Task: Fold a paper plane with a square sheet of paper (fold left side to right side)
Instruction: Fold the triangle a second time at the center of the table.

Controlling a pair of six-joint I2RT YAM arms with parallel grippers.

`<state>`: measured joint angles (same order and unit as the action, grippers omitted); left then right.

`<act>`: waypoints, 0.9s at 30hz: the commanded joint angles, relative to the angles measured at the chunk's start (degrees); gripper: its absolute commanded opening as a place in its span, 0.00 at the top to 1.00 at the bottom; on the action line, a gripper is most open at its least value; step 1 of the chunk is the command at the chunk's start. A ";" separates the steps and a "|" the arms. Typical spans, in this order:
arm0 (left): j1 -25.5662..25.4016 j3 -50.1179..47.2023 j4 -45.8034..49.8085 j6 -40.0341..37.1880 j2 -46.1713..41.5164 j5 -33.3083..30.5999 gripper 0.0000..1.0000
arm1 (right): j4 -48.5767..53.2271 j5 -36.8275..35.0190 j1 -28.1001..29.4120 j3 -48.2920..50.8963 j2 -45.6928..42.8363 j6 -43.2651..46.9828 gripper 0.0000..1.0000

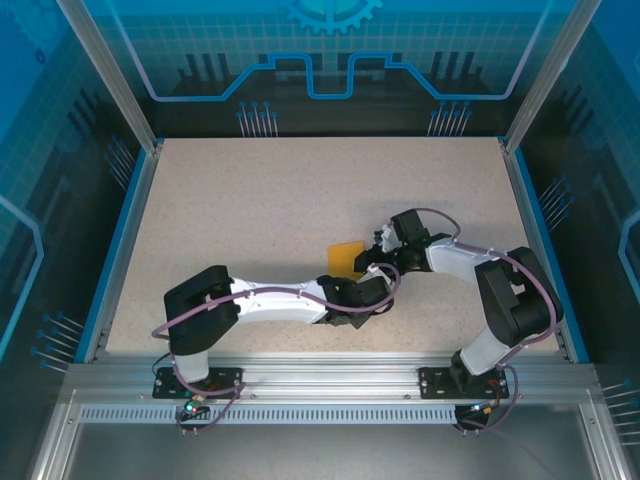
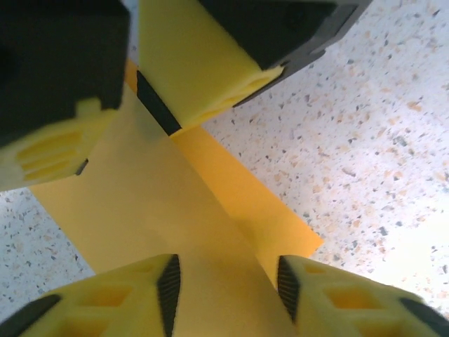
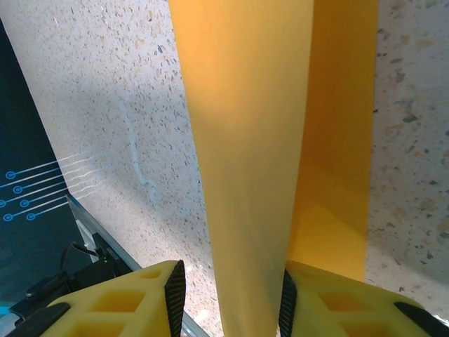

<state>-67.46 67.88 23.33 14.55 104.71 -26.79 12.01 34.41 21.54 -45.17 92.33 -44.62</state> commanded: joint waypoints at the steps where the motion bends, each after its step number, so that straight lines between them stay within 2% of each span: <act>1: -0.37 -1.17 -0.93 -0.65 -1.96 1.12 0.64 | 2.71 -0.75 -0.47 -1.70 1.01 1.52 0.60; 9: -0.29 -2.05 -1.55 -0.31 -2.61 1.89 0.89 | 3.03 -1.14 -0.45 -2.01 1.01 1.99 0.59; 12: -0.15 -2.44 -1.75 0.11 -2.82 2.55 0.94 | 2.72 -1.75 -0.61 -2.03 0.27 2.33 0.59; 20: 2.87 -6.31 -5.59 2.67 -6.79 11.71 0.98 | -0.35 -5.61 -1.57 -0.87 -6.12 1.96 0.54; 27: 7.01 -10.00 -10.00 6.04 -9.93 22.14 0.99 | 0.05 -10.95 -3.50 5.61 -17.48 2.02 0.47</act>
<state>-61.67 59.46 16.12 18.00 96.73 -11.29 11.03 26.59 19.14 -42.48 78.70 -43.44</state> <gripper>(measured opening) 0.060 0.526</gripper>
